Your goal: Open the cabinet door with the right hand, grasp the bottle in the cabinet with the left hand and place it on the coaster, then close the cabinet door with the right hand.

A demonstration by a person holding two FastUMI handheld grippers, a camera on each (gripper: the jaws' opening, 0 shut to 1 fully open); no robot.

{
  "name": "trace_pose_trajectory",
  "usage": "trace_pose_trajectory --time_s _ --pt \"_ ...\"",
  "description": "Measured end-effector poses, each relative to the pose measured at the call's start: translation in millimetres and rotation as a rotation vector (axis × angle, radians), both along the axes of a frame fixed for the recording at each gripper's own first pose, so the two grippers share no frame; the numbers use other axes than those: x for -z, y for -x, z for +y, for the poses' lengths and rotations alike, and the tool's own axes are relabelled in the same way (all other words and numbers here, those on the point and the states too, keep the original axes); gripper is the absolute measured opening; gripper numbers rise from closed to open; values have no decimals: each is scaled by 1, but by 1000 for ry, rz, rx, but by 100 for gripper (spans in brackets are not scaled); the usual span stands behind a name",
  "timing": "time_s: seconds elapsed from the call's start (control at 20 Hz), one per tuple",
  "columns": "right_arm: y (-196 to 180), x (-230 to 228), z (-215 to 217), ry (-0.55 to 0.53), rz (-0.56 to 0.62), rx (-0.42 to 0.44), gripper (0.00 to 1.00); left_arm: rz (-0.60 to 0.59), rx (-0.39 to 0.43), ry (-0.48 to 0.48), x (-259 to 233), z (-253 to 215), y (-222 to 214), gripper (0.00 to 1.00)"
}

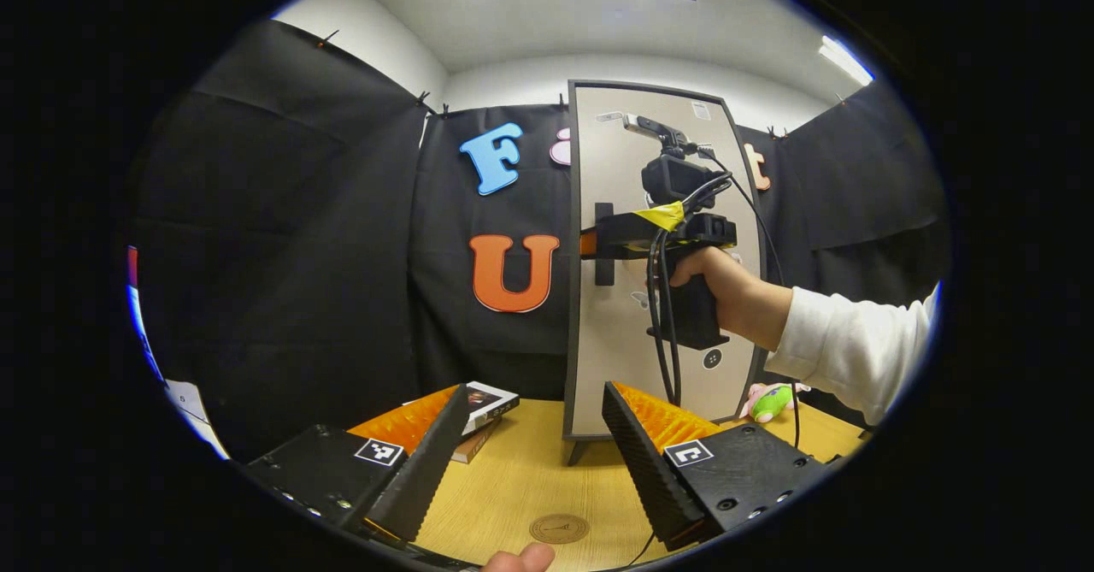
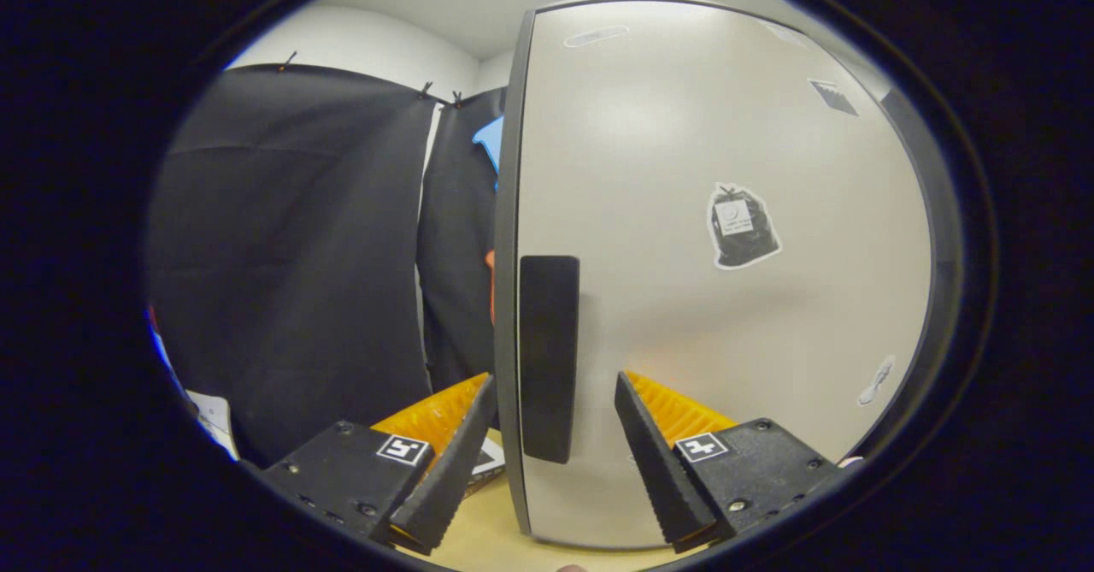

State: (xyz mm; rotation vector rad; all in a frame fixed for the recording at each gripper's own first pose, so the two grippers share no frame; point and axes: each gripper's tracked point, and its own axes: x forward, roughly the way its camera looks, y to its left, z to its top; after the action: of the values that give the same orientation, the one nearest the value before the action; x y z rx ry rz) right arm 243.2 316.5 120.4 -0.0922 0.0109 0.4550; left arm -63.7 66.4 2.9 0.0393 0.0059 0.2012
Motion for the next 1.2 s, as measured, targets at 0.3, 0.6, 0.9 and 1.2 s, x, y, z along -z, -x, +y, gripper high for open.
trace_pose_trajectory --time_s 0.3,0.6,0.9,1.2 --pt "-6 2 6 30 -24 28 41 0 -19 9 3 16 0 95" --pt "-8 3 4 34 -26 47 25 2 -11 15 4 20 1 95" --pt "-6 4 3 35 -13 46 21 -9 -4 15 1 22 8 95" --pt "12 4 -3 30 1 13 21 -22 16 36 -2 17 13 95"
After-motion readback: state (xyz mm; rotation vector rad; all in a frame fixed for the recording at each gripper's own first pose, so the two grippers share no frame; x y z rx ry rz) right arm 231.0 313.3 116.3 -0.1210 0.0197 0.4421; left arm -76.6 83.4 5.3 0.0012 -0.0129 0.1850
